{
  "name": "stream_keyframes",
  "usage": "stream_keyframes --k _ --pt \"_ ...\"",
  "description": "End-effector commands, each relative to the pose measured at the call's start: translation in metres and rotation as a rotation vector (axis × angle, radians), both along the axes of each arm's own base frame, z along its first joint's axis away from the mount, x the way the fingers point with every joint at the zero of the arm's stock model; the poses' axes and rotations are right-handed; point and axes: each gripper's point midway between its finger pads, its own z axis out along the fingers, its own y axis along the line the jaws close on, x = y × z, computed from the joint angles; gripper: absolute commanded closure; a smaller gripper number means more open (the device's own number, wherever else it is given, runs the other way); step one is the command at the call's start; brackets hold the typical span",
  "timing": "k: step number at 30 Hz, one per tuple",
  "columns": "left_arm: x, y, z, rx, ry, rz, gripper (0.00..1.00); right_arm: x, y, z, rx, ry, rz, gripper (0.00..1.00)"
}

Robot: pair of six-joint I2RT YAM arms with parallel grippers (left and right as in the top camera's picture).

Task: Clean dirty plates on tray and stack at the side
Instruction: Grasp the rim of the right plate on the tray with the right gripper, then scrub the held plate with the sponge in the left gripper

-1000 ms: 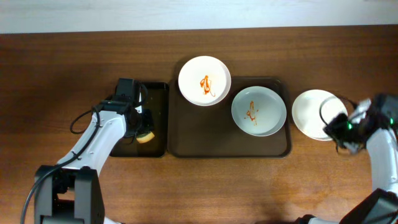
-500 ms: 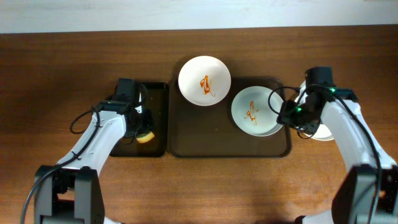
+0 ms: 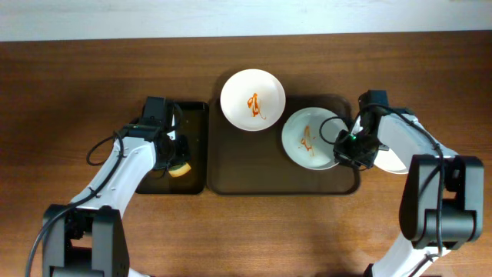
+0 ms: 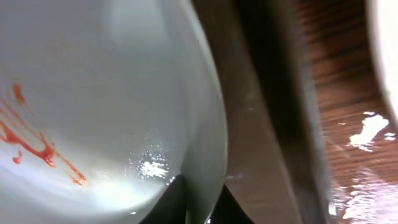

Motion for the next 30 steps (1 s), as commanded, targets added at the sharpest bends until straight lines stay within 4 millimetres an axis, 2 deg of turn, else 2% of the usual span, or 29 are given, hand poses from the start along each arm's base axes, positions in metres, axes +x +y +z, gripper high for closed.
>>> stream_keyframes --k 1,6,10,12,13,14,15,19,21,24,26,30 --pt "-0.001 0.0 -0.003 -0.007 0.009 -0.01 1.0 -0.007 0.027 -0.004 0.009 0.024 0.079 0.92" --pt "0.002 -0.002 0.0 -0.012 -0.004 -0.026 1.0 -0.021 0.056 -0.004 0.006 0.057 0.169 0.95" --pt "0.026 -0.027 0.033 -0.1 -0.12 -0.183 1.0 -0.022 0.06 -0.004 -0.002 0.057 0.186 0.95" --pt "0.035 -0.046 0.051 -0.134 -0.19 -0.317 1.0 -0.022 0.06 -0.004 -0.002 0.058 0.186 0.95" --pt "0.035 -0.07 0.059 -0.201 -0.231 -0.438 1.0 -0.022 0.06 -0.004 -0.001 0.057 0.186 0.95" --pt "0.032 -0.082 0.062 -0.239 -0.243 -0.484 1.0 -0.022 0.06 -0.004 -0.001 0.058 0.186 0.95" --pt "0.029 -0.103 0.066 -0.278 -0.253 -0.533 1.0 -0.022 0.06 -0.004 -0.002 0.059 0.186 0.95" --pt "0.021 -0.16 0.069 -0.345 -0.266 -0.555 1.0 -0.023 0.06 -0.004 -0.002 0.06 0.186 0.95" --pt "0.019 -0.195 0.068 -0.404 -0.276 -0.538 1.0 -0.023 0.06 -0.004 -0.002 0.061 0.186 0.95" --pt "0.019 -0.229 0.059 -0.509 -0.229 -0.407 1.0 -0.023 0.06 -0.004 -0.002 0.062 0.186 0.95" --pt "0.014 -0.251 0.053 -0.596 -0.192 -0.414 1.0 -0.023 0.06 -0.004 -0.002 0.062 0.186 0.95" --pt "0.001 -0.276 0.028 -0.721 -0.066 -0.395 1.0 -0.023 0.06 -0.004 -0.002 0.062 0.186 0.95"
